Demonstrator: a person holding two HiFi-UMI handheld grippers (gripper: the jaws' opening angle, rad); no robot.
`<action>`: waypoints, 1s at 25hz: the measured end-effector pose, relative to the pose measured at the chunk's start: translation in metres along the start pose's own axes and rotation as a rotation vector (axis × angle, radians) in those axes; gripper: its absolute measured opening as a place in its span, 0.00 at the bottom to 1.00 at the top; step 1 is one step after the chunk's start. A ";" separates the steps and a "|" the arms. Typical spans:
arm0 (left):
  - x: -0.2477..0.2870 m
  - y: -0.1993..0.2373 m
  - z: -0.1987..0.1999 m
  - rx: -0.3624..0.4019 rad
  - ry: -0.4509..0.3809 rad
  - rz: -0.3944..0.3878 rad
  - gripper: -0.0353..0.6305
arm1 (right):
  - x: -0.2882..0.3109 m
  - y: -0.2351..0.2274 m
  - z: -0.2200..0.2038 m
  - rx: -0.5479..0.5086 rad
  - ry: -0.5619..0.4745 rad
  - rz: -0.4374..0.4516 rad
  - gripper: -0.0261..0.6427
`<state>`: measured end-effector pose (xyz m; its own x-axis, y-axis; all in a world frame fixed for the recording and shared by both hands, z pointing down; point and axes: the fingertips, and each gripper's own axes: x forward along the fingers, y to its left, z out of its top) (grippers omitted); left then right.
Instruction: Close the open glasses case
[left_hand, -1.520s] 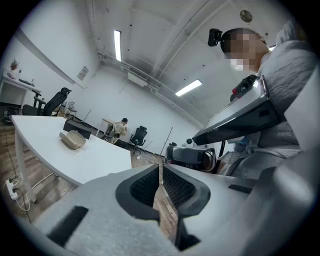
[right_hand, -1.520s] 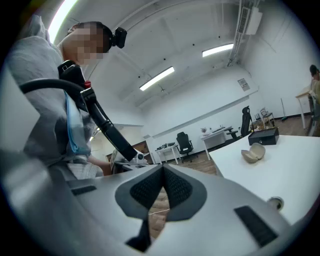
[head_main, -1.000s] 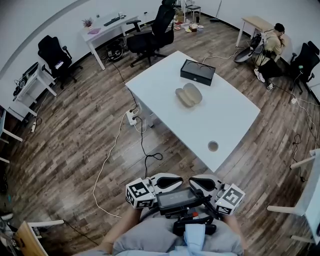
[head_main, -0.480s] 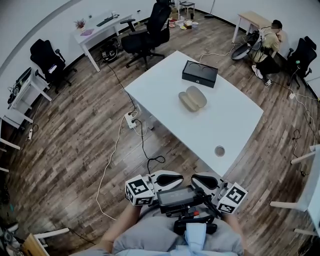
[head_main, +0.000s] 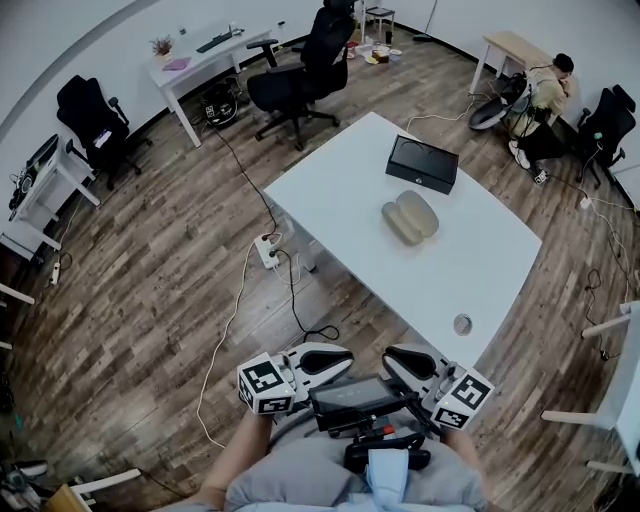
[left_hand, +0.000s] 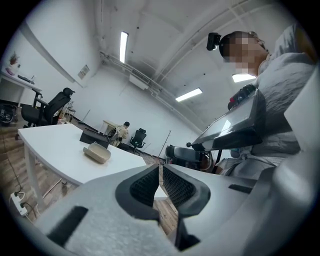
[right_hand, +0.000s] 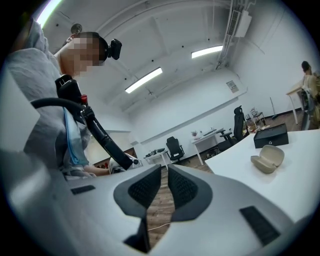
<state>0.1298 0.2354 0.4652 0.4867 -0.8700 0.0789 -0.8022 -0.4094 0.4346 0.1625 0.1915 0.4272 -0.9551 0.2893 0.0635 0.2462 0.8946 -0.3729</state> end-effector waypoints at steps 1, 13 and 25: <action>-0.011 0.007 0.002 0.000 -0.007 0.010 0.11 | 0.005 -0.002 -0.001 0.000 0.005 -0.009 0.09; -0.080 0.062 0.010 -0.097 -0.096 0.061 0.11 | 0.041 -0.018 -0.011 0.014 0.037 -0.086 0.09; 0.010 0.124 0.063 -0.073 0.046 -0.141 0.11 | 0.077 -0.125 0.033 0.028 -0.018 -0.113 0.09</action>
<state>0.0131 0.1588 0.4634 0.6093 -0.7912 0.0525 -0.6985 -0.5042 0.5079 0.0526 0.0906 0.4480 -0.9793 0.1814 0.0902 0.1328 0.9111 -0.3902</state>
